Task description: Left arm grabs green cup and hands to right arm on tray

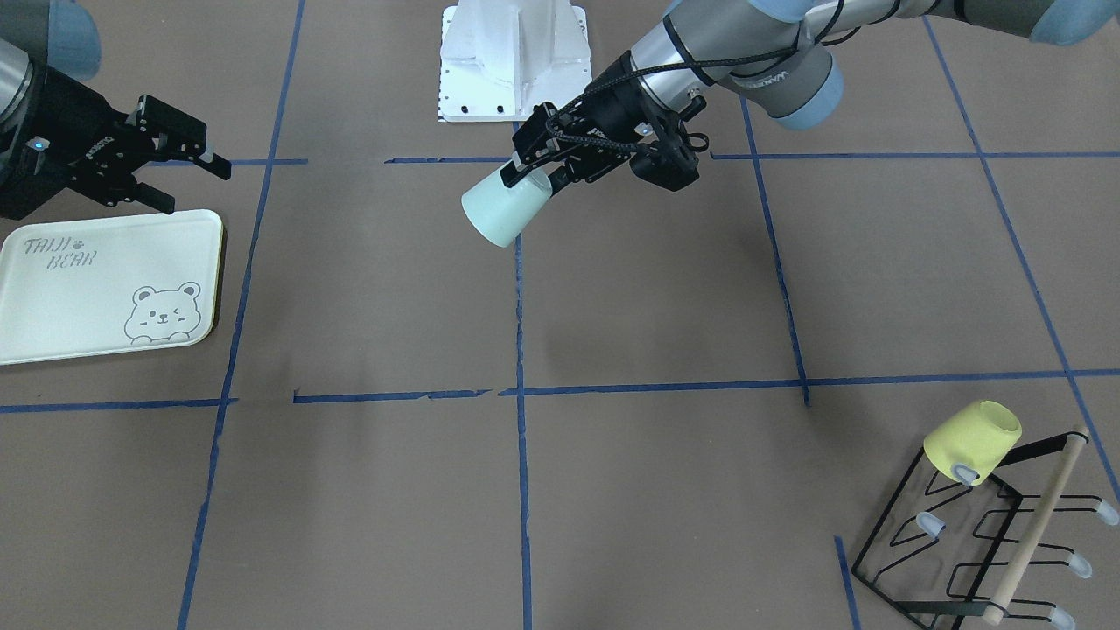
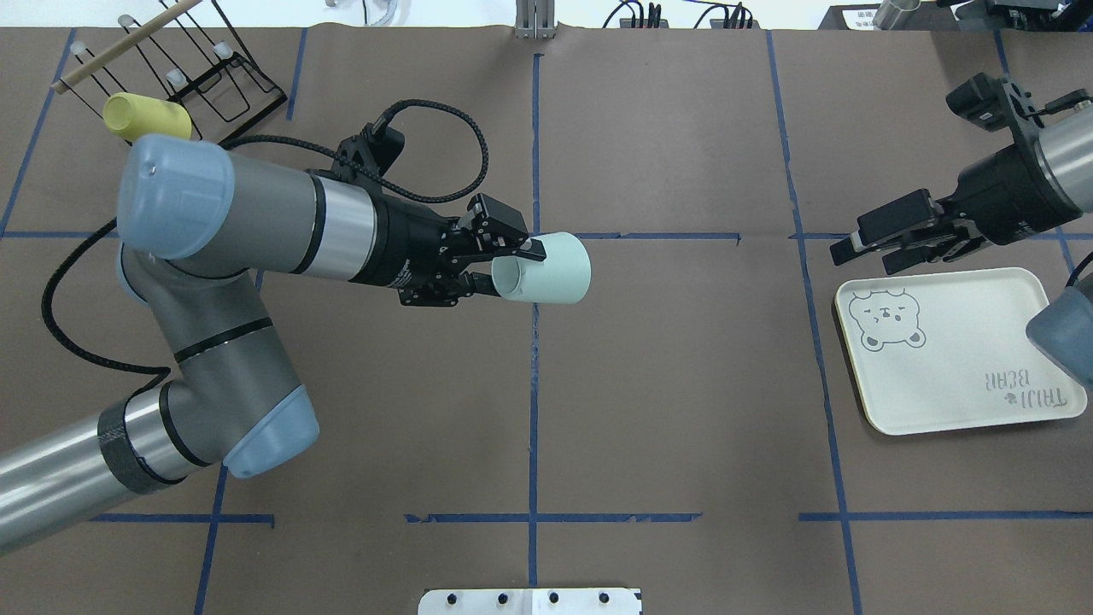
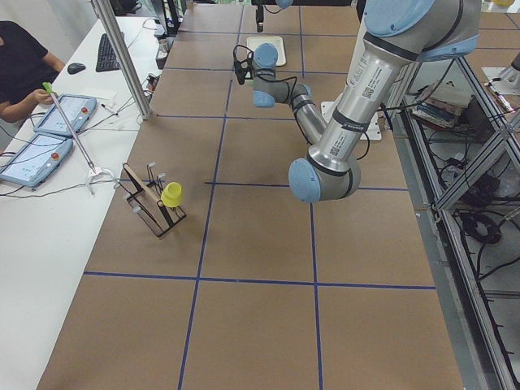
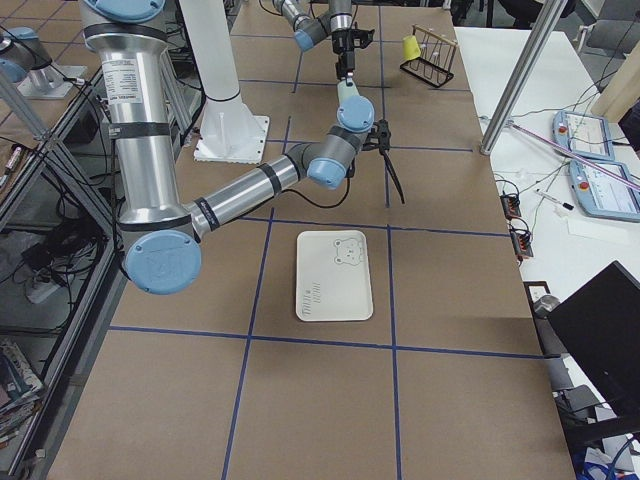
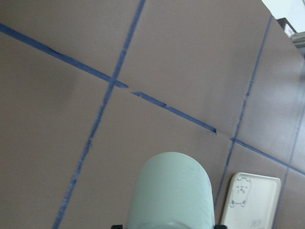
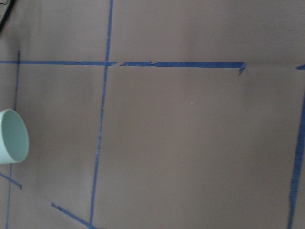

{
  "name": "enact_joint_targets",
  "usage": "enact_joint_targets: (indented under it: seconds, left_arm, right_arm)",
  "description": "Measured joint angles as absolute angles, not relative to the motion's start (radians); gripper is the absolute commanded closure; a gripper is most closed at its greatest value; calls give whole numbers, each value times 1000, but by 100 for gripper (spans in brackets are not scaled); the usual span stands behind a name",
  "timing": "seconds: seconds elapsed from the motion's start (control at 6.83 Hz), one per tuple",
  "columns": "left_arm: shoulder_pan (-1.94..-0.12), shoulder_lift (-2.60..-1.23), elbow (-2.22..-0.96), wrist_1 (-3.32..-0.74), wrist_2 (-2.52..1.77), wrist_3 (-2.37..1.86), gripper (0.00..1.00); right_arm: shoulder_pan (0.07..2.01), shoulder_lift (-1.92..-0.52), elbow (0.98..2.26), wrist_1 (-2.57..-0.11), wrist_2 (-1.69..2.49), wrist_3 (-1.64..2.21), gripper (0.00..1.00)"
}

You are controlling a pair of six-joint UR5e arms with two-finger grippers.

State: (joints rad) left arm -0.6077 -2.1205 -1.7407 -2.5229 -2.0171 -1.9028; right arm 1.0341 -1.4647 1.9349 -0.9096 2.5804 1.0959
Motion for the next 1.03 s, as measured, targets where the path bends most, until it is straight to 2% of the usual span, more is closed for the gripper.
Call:
enact_joint_targets:
  seconds: [0.44, 1.03]
  left_arm:
    - [-576, -2086, -1632, -2937, -2011, -2042, 96]
    - [-512, -2083, -1489, -3417, -1925, -2129, 96]
  right_arm:
    - [983, -1463, 1855, -345, 2568, 1572, 1]
    - [855, -1455, 1846, 137, 2359, 1983, 1]
